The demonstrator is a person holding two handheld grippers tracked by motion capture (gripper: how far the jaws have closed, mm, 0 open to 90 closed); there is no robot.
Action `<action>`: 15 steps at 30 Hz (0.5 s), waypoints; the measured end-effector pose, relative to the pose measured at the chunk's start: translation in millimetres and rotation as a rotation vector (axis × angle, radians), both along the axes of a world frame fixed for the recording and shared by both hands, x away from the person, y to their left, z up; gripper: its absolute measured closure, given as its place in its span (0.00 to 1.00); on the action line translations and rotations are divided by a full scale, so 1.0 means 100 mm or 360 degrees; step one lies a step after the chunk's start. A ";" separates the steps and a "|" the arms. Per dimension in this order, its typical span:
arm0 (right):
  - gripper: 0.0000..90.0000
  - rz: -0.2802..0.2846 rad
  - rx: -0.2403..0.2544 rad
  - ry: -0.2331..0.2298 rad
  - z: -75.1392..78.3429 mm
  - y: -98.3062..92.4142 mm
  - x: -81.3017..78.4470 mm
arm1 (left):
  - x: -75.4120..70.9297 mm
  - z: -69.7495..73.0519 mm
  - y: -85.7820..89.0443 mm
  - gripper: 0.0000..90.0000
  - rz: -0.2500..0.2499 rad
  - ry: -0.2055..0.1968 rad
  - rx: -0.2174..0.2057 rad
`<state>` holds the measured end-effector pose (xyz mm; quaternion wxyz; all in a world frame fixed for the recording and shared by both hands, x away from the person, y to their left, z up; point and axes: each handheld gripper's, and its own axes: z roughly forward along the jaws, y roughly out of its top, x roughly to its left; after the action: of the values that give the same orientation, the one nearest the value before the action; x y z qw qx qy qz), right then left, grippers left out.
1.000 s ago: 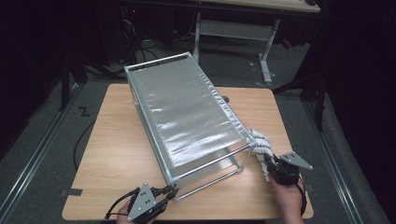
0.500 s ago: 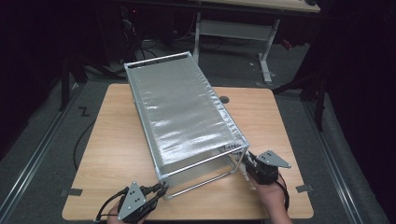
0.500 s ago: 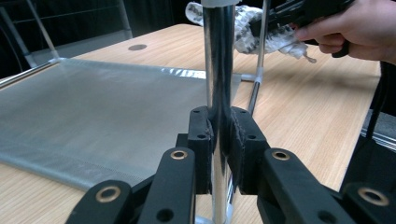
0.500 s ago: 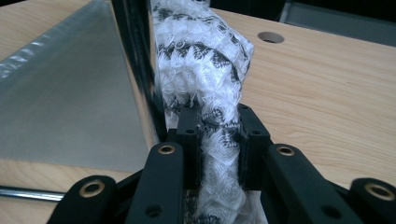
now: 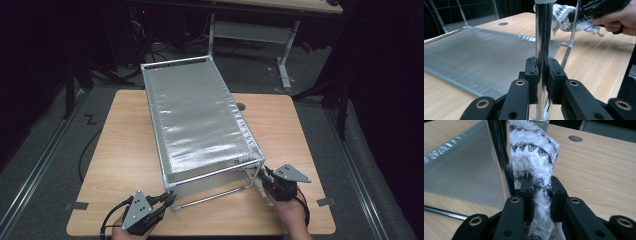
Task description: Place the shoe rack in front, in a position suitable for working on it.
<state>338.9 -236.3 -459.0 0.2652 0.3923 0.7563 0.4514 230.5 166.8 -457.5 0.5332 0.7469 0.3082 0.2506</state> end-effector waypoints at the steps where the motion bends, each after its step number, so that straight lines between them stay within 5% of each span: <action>1: 0.86 -0.0002 -0.0003 -0.0001 0.00 -0.01 -0.01 | 0.01 0.00 0.00 0.89 -0.0001 0.0000 0.0000; 15: 0.85 -0.0091 -0.0030 -0.0014 0.00 -0.24 -0.33 | 0.35 -0.01 -0.10 0.90 -0.0077 0.0018 -0.0050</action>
<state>305.8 -260.3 -458.6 0.2851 0.4092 0.7479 0.4382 265.6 157.2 -458.5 0.5491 0.7471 0.2971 0.2284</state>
